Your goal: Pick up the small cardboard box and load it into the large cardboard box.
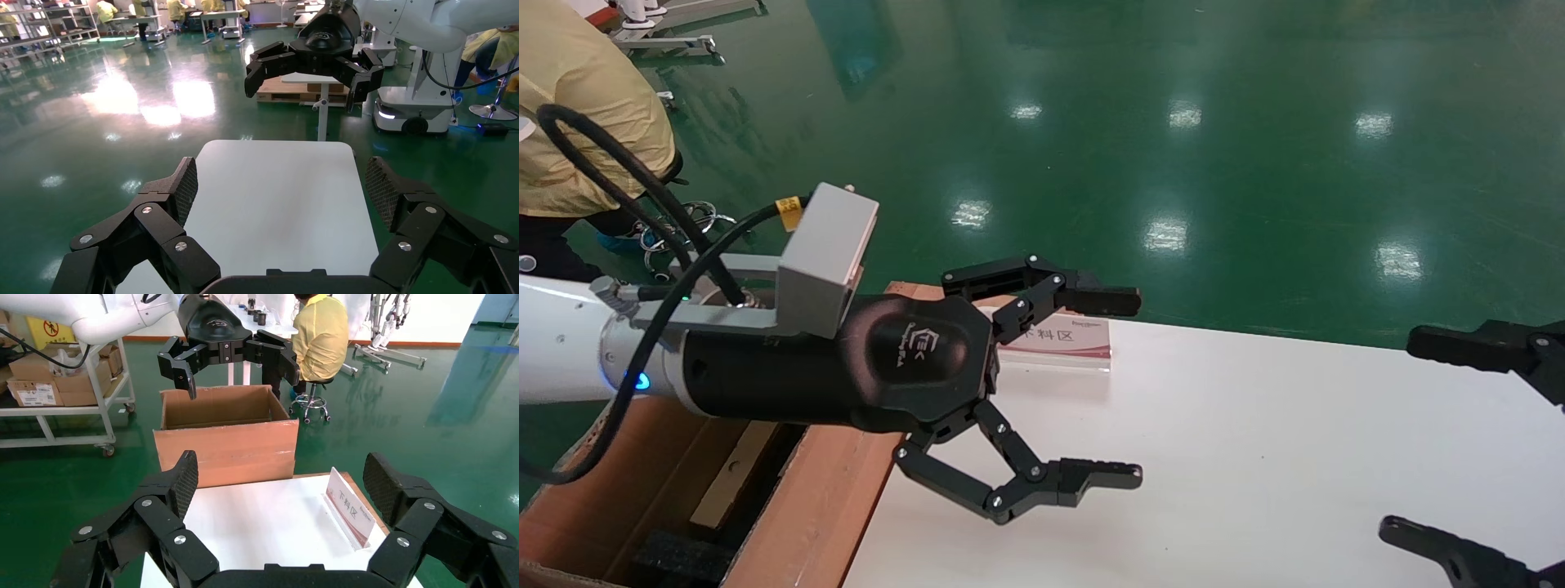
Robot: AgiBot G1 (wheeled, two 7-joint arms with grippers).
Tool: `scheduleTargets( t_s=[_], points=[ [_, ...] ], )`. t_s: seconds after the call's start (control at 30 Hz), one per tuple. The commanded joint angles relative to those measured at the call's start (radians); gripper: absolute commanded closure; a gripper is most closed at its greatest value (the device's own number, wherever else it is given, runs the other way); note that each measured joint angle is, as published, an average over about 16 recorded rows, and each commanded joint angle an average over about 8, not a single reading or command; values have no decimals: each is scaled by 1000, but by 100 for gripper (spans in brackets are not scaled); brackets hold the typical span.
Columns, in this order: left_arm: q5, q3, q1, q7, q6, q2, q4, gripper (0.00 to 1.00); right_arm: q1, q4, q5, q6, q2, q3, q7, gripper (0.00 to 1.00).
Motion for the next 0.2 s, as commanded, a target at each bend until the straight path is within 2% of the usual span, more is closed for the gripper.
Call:
scheduleTargets(
  t_s=[0.03,0.2],
  points=[
    [0,-1,1,0,0,0,0,0,0,0,0,0,0,0,0,0],
    [0,0,0,0,0,0,0,0,0,0,0,0,0,0,0,0]
  ],
)
